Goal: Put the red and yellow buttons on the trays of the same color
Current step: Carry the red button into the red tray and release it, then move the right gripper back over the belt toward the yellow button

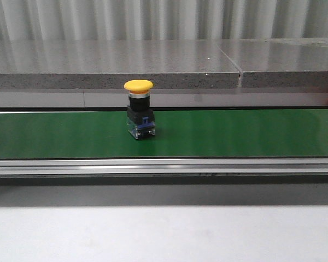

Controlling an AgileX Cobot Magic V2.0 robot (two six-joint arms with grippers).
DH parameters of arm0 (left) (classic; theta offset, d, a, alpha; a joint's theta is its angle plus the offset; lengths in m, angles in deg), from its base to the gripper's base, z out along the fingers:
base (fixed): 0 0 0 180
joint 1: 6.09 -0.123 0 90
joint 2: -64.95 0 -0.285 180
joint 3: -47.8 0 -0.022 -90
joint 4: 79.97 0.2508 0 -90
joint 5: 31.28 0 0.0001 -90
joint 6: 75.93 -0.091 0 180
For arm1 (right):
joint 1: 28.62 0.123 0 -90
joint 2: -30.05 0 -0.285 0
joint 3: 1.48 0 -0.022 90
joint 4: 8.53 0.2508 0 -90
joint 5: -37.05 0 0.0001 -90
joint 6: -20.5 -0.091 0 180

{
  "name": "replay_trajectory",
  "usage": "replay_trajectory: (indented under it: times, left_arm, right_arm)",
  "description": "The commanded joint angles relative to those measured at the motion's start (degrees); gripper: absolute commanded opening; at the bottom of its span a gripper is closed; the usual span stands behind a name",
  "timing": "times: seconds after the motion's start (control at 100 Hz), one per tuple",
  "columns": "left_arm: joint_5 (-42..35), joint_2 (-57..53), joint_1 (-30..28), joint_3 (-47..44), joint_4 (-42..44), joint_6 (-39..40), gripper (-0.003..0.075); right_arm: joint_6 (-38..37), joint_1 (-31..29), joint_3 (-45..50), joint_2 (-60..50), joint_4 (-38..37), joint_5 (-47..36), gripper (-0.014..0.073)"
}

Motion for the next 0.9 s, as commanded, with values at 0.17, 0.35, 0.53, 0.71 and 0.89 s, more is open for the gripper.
replay_trajectory:
  times: [0.17,0.35,0.53,0.71,0.89]
  left_arm:
    - [-3.7,0.0,0.4,1.6,-0.9,0.1,-0.0021]
    - [-3.7,0.0,0.4,1.6,-0.9,0.1,-0.0021]
    - [-3.7,0.0,0.4,1.6,-0.9,0.1,-0.0021]
    - [-3.7,0.0,0.4,1.6,-0.9,0.1,-0.0021]
    - [-3.7,0.0,0.4,1.6,-0.9,0.1,-0.0021]
  right_arm:
    - [-0.2,-0.5,-1.4,-0.6,0.1,-4.5,0.0192]
    - [-0.2,-0.5,-1.4,0.8,0.1,-5.3,0.0192]
    - [-0.2,-0.5,-1.4,0.9,0.1,-5.9,0.0232]
    - [-0.2,-0.5,-1.4,0.9,0.1,-6.1,0.0449]
    - [-0.1,-0.5,-1.4,0.9,-0.4,-6.1,0.0475]
